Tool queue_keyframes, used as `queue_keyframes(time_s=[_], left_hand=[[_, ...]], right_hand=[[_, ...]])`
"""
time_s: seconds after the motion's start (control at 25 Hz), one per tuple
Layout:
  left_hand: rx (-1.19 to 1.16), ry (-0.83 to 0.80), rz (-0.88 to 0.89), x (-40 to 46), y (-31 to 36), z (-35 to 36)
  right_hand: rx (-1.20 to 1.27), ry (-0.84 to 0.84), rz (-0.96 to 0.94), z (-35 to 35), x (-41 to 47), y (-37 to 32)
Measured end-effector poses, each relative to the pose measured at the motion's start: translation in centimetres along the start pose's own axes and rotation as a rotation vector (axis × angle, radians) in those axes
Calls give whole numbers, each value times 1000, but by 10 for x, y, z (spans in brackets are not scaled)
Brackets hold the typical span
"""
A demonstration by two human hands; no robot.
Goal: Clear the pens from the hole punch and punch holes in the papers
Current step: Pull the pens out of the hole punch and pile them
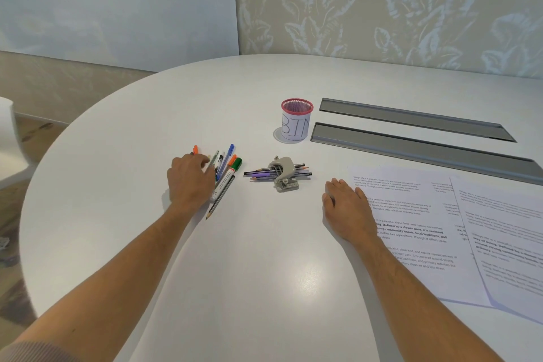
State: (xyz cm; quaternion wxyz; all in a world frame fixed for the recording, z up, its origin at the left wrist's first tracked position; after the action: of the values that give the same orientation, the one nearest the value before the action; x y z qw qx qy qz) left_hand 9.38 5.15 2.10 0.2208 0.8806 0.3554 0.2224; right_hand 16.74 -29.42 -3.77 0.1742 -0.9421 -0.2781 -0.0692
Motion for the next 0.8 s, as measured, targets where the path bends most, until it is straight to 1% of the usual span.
queue_keyframes(time_s=[0.16, 0.24, 0.32, 0.4, 0.48, 0.56, 0.64, 0.8], left_hand=[[-67, -62, 160, -16, 35, 12], [-20, -119, 278, -26, 55, 25], [26, -193, 354, -33, 69, 40], [37, -286, 390, -38, 79, 54], [49, -379, 384, -42, 85, 67], [71, -432, 396, -47, 92, 75], [85, -426, 428, -52, 100, 76], [140, -333, 454, -52, 102, 71]], right_hand=[[8, 1, 1, 1, 0, 0], [9, 1, 2, 0, -1, 0], [11, 0, 3, 0, 0, 0], [12, -1, 3, 1, 0, 1], [13, 1, 3, 1, 0, 1], [13, 3, 2, 1, 0, 1], [10, 2, 2, 1, -1, 1], [11, 12, -2, 0, 0, 1]])
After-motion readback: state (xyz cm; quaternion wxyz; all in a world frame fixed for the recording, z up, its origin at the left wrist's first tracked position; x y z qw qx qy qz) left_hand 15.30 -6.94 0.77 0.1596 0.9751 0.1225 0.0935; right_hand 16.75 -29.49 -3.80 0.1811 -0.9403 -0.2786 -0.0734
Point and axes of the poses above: each hand's wrist, its own x-axis towards the middle knuckle, its own z-axis out of the palm, y = z × x, the point moved 10 cm from there along x, towards the middle knuckle, and after that the axes turned 15 degrees about -z, right-handed, at the moved point
